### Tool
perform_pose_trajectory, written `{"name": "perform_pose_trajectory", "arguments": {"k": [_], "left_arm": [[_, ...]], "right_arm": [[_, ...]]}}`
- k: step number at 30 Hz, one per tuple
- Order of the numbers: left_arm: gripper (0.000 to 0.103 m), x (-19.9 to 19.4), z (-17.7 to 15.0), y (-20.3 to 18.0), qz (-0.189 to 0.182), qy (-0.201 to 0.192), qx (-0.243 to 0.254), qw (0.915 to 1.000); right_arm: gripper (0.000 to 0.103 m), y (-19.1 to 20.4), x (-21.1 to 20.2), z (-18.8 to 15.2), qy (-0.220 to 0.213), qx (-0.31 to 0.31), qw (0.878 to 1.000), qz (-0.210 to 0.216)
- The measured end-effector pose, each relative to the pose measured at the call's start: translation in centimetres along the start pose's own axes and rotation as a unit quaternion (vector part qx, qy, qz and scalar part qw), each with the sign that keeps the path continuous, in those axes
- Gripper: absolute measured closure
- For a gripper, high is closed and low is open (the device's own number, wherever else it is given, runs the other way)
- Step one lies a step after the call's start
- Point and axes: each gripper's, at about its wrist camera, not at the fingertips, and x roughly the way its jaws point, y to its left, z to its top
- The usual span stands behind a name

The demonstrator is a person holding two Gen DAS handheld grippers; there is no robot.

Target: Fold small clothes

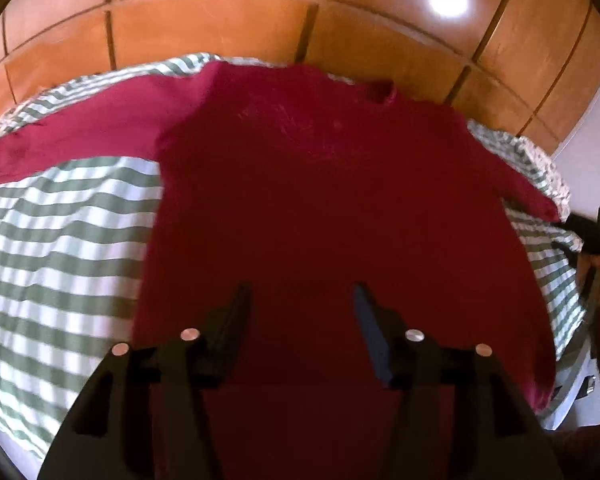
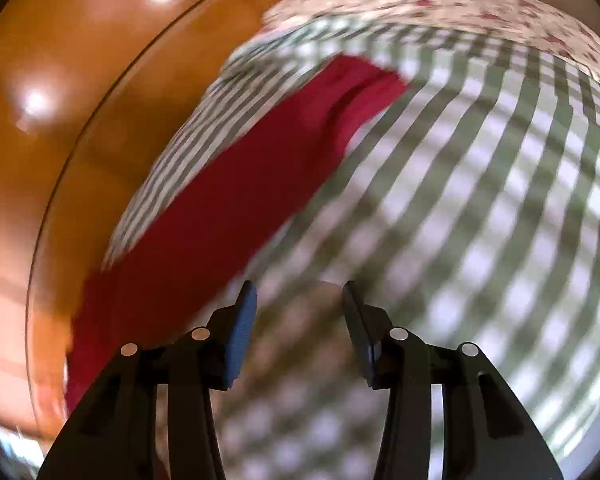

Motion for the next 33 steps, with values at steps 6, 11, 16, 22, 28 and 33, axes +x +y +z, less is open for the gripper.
{"name": "perform_pose_trajectory", "arguments": {"k": [6,11,16,22,28,33], "left_arm": [[0.048,2.4,1.0,-0.2,0.015,0.015,-0.002,0.9998],[0.041,2.9,1.8,0.1,0.022,0.008,-0.008,0.9997],[0.039,3.2,2.0,0.4,0.025,0.004,-0.020,0.9995],[0.039,2.5,2.2,1.0,0.018,-0.008,-0.036,0.9991],[0.040,1.7,2.6,2.8,0.001,-0.019,-0.061,0.9980],[0.041,1.6,3.7,4.5,-0.019,-0.025,-0.083,0.9960]], "right_arm": [[0.066,1.3,4.0,4.8,-0.034,0.016,0.998,-0.056],[0.097,6.7,3.6,4.8,-0.047,-0.058,0.997,-0.029],[0.097,16.5,-0.1,0.9,-0.053,-0.197,0.977,0.064],[0.097,28.4,-0.6,-7.8,-0.010,-0.316,0.936,0.155],[0.097,38.3,1.6,-18.4,0.069,-0.400,0.887,0.221],[0.043,41.3,1.0,-24.0,0.120,-0.420,0.857,0.273]]}}
